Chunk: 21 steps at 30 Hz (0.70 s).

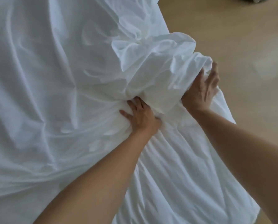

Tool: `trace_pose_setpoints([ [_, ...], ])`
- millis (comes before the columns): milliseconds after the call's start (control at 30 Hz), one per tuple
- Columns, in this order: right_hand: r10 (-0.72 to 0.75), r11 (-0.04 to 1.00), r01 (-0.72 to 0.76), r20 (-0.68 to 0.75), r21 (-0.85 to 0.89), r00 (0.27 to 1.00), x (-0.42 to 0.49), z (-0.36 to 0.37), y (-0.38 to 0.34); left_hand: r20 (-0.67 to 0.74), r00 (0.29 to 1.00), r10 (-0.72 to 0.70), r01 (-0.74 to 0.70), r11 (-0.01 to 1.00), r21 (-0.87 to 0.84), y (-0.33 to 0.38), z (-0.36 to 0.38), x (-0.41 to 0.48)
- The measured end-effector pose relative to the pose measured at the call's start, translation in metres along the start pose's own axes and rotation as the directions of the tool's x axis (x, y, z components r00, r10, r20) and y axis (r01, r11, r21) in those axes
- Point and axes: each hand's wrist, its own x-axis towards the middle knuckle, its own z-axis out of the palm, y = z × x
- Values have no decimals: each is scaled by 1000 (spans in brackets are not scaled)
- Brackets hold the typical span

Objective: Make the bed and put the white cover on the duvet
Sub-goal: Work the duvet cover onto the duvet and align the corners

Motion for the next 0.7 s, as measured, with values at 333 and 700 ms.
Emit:
trace_pose_setpoints([
  [333, -310, 919, 366, 301, -151, 902, 65, 39, 31, 23, 999, -39, 34, 982, 188, 27, 12, 40],
  [700, -873, 487, 784, 240, 385, 424, 153, 24, 63, 107, 861, -497, 508, 836, -207, 148, -7, 57],
])
